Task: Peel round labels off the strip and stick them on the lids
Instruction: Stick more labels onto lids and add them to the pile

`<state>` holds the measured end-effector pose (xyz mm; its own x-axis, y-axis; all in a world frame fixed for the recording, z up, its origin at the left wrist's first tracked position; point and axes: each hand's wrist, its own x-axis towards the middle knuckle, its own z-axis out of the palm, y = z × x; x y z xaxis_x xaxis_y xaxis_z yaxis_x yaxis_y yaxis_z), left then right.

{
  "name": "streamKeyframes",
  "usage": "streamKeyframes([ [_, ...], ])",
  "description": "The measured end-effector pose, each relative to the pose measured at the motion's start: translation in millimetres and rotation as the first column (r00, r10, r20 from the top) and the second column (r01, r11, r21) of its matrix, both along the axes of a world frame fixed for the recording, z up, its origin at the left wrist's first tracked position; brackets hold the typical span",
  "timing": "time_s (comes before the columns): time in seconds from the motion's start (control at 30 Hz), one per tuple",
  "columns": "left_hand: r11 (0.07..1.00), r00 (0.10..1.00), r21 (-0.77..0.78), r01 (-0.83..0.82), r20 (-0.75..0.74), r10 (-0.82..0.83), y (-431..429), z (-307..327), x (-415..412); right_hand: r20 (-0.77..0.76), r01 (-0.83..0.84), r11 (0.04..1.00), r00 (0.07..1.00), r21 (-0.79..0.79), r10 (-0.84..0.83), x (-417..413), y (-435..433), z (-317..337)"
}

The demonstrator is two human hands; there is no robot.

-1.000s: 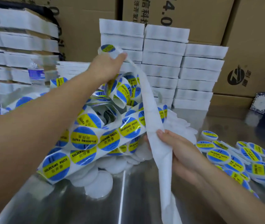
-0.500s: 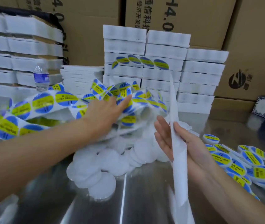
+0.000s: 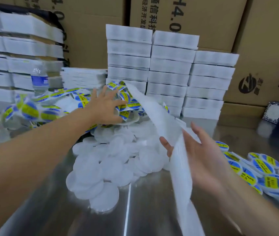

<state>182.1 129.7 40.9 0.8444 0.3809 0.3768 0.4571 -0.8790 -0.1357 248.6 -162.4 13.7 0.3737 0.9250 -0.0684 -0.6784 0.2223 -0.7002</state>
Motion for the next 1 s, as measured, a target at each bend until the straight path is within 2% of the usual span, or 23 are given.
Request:
streamKeyframes([
  [0.07, 0.989, 0.964, -0.102, 0.111, 0.253, -0.082, -21.7, -2.7, -3.1, 0.095, 0.014, 0.999, 0.995, -0.041, -0.01, -1.9, -0.2, 0.8],
  [0.13, 0.959, 0.85, -0.175, 0.223, 0.517, -0.103, -51.3, -8.4, -10.3, 0.162, 0.032, 0.999, 0.987, -0.042, -0.025, -4.1, 1.7, -2.3],
  [0.2, 0.893, 0.799, -0.369, 0.257, 0.601, 0.018, -79.5, -12.3, -17.5, 0.266, 0.083, 0.996, 0.962, -0.045, -0.068, -7.4, 3.9, -7.2],
  [0.23, 0.809, 0.813, -0.522, 0.27, 0.574, 0.099, -92.4, -13.2, -21.5, 0.312, 0.107, 0.993, 0.946, -0.049, -0.087, -10.3, 4.4, -9.0],
  [0.27, 0.657, 0.829, -0.69, 0.304, 0.531, 0.174, -103.5, -13.9, -25.1, 0.376, 0.125, 0.991, 0.922, -0.05, -0.097, -13.4, 4.5, -9.8],
  [0.3, 0.439, 0.844, -0.827, 0.352, 0.483, 0.233, -112.9, -14.1, -27.9, 0.463, 0.15, 0.987, 0.879, -0.048, -0.111, -16.6, 4.5, -9.7],
  [0.33, 0.223, 0.858, -0.895, 0.385, 0.437, 0.27, -120.6, -14.1, -30.6, 0.57, 0.198, 0.979, 0.81, -0.047, -0.136, -18.7, 4.8, -10.4],
  [0.37, 0.078, 0.871, -0.911, 0.406, 0.411, 0.27, -126.0, -15.2, -33.5, 0.678, 0.263, 0.964, 0.716, -0.042, -0.166, -20.5, 5.3, -12.0],
  [0.4, 0.005, 0.879, -0.907, 0.421, 0.409, 0.245, -129.4, -18.5, -35.2, 0.77, 0.332, 0.943, 0.608, -0.024, -0.194, -21.8, 6.0, -13.8],
  [0.43, -0.021, 0.881, -0.9, 0.435, 0.421, 0.215, -132.1, -21.7, -36.2, 0.837, 0.382, 0.924, 0.504, 0.003, -0.212, -23.1, 6.9, -15.8],
  [0.5, -0.015, 0.877, -0.891, 0.453, 0.443, 0.183, -136.8, -26.0, -37.7, 0.909, 0.402, 0.915, 0.368, 0.034, -0.196, -25.3, 7.6, -19.0],
  [0.53, -0.017, 0.868, -0.884, 0.468, 0.455, 0.199, -137.7, -27.5, -37.4, 0.923, 0.38, 0.925, 0.345, 0.032, -0.173, -26.1, 7.0, -19.9],
  [0.67, -0.041, 0.794, -0.819, 0.573, 0.542, 0.276, -134.1, -34.6, -36.5, 0.902, 0.151, 0.988, 0.428, -0.016, -0.051, -31.6, 2.9, -21.1],
  [0.77, -0.06, 0.781, -0.806, 0.589, 0.549, 0.299, -133.7, -39.7, -37.3, 0.884, 0.137, 0.99, 0.463, 0.008, -0.071, -35.1, 0.4, -22.8],
  [0.83, 0.007, 0.759, -0.803, 0.596, 0.566, 0.322, -132.3, -43.5, -35.8, 0.898, 0.193, 0.98, 0.42, 0.054, -0.132, -36.7, -1.0, -23.1],
  [0.93, 0.206, 0.709, -0.752, 0.626, 0.659, 0.253, -131.9, -46.5, -36.8, 0.961, 0.275, 0.952, 0.198, 0.136, -0.195, -40.6, -3.2, -25.0],
  [1.0, 0.276, 0.678, -0.701, 0.657, 0.71, 0.192, -133.9, -46.4, -38.6, 0.972, 0.268, 0.946, 0.098, 0.181, -0.214, -44.7, -3.5, -28.1],
])
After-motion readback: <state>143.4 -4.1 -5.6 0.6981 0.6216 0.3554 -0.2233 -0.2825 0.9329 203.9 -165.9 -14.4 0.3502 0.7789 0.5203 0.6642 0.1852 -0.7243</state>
